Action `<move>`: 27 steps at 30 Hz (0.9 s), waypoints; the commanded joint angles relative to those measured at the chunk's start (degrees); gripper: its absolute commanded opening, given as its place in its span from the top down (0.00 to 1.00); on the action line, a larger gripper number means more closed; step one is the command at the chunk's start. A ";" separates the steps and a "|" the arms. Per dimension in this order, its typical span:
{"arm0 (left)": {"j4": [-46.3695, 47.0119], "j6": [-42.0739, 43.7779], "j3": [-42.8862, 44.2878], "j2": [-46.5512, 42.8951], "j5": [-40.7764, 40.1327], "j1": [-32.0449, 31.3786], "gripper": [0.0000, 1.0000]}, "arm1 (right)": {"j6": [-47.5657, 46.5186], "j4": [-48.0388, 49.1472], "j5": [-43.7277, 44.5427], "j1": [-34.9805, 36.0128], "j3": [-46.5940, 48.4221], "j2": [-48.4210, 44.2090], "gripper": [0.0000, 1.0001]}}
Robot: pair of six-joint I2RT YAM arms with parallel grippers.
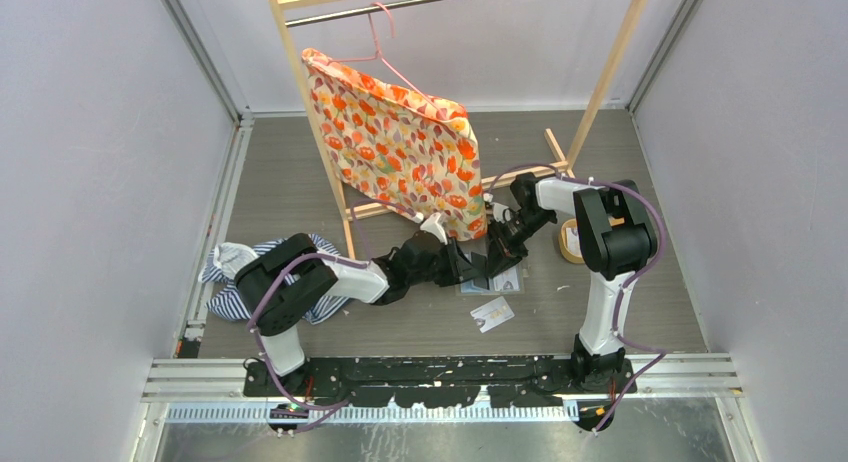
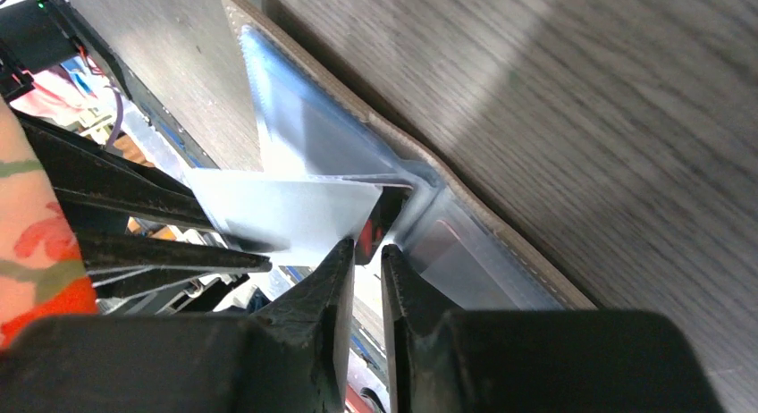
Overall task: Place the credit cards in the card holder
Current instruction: Turn over the card holder at the center of the board.
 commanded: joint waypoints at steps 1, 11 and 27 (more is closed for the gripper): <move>-2.08 -0.19 2.76 -0.81 -0.65 -0.33 0.90 | -2.99 -1.20 -2.29 0.06 2.13 -3.48 0.75; -3.92 1.35 5.86 -0.75 1.02 -0.49 0.72 | -2.22 0.24 1.65 -3.00 1.27 -7.77 0.73; -1.93 1.07 11.46 5.01 4.46 -2.16 0.58 | -0.36 0.56 2.44 -6.58 1.12 -6.97 0.74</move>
